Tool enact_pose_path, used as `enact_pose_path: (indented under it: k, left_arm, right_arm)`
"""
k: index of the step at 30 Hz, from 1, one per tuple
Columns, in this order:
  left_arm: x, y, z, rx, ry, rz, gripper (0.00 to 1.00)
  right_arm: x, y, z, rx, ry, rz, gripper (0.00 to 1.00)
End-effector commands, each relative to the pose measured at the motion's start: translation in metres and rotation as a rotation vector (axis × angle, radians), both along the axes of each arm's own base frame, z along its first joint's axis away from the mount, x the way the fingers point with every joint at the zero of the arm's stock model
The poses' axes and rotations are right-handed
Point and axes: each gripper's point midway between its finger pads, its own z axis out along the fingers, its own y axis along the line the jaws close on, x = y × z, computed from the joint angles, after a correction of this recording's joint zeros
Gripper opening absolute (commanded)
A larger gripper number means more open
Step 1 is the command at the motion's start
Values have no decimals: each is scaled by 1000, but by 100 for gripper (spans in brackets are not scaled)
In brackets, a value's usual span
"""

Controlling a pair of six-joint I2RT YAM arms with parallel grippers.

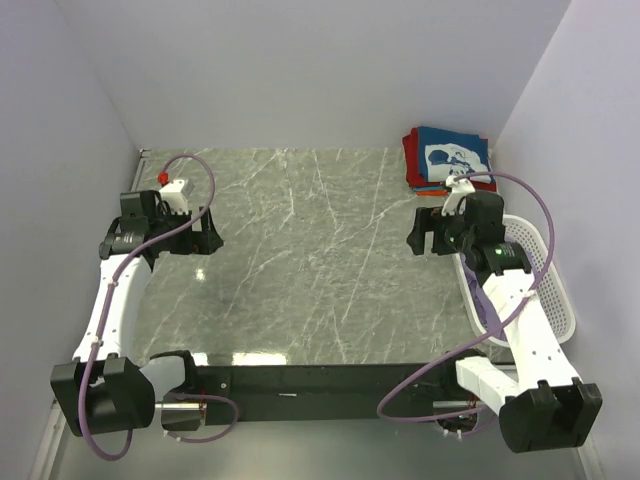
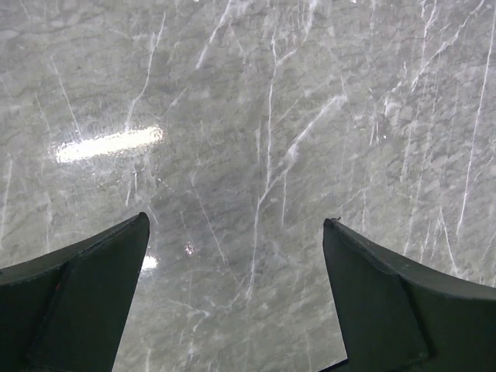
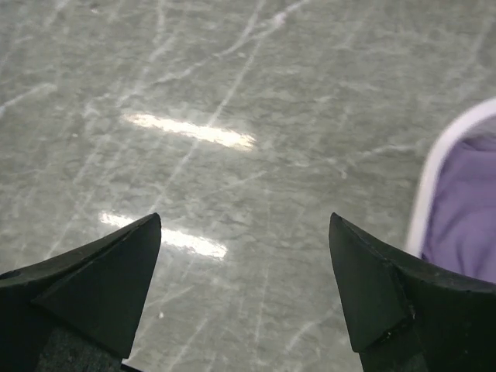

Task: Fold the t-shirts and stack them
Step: Grab the tshirt from the pile

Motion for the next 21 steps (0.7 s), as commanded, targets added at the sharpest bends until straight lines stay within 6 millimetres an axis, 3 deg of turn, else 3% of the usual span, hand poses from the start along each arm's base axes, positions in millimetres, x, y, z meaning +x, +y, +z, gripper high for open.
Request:
enact_pose_path:
  k: [1,2,4,5,10,11,15,16,21]
  left_arm:
    - [8,-3,32,11,-118,-40,99]
    - [8,-3,32,12,-112,-43,99]
    - [10,-6,35,6,-88,-77,99]
    - [11,-7,36,3,-78,-84,99]
    - [12,-13,44,-19,-75,-120,99]
    - [12,-13,45,-19,-81,-123,99]
    - [14,-14,49,-21,-90,-137,99]
    - [14,-15,49,-25,-84,-144,99]
    - [14,-18,48,-37,-73,-164,100]
  right_arm:
    - [16,-26,31,-118,-53,-79,95]
    - [27,-39,40,-171,-42,-122,95]
    - [25,-53,34,-219,38,-118,95]
    - [28,-70,46,-206,29,-149,95]
    - [18,-135,31,-311,138,-219,96]
    - [12,-155,24,-314,172,-261,96]
    - [-5,-199,-19,-312,339,-289,97]
    - [-8,-208,-39,-293,402,-299,97]
    - [-22,-233,-103,-230,574,-338,97]
